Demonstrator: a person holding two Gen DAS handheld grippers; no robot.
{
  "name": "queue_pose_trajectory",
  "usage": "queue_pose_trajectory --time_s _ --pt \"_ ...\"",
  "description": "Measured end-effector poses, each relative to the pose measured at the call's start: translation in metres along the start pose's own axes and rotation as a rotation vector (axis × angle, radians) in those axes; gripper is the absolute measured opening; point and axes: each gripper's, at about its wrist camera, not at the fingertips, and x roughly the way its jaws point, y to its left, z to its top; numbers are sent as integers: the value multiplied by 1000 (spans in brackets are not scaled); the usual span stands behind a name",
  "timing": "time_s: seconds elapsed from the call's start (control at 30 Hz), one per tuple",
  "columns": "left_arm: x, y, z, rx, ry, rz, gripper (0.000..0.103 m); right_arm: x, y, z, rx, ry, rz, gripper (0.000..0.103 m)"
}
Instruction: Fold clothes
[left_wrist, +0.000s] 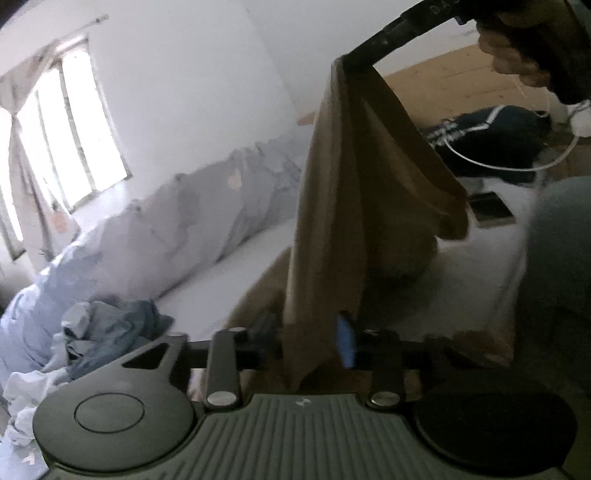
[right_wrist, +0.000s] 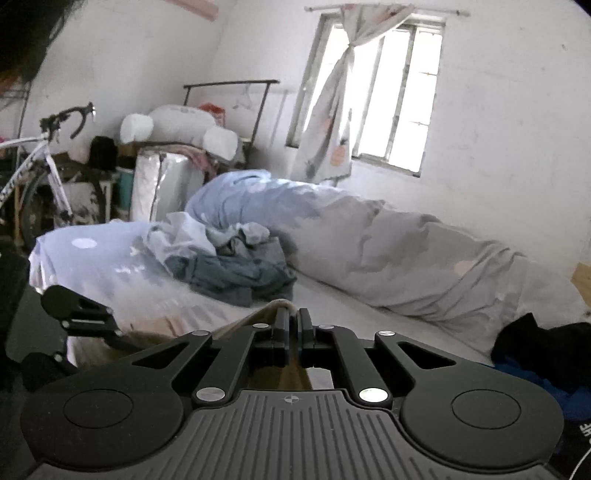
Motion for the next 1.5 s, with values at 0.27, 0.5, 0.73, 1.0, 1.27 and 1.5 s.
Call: queue_pose_trajectory --time_s 0.27,0.5,0.73,1.0,1.27,1.5 --pt "14 -17 6 43 7 42 25 3 0 9 12 -26 -2 4" --pt "37 -18 -4 36 89 -13 8 14 10 1 9 24 -17 1" --pt "37 -13 -13 7 123 -68 7 42 27 -41 -98 269 118 6" --pt "39 -8 -16 -38 131 -67 7 46 66 -74 -234 483 217 46" --pt "37 -7 -18 -45 122 -70 7 58 88 -88 -337 505 145 24" --pt "26 -4 -18 -58 84 -96 52 50 68 -69 -309 366 -26 6"
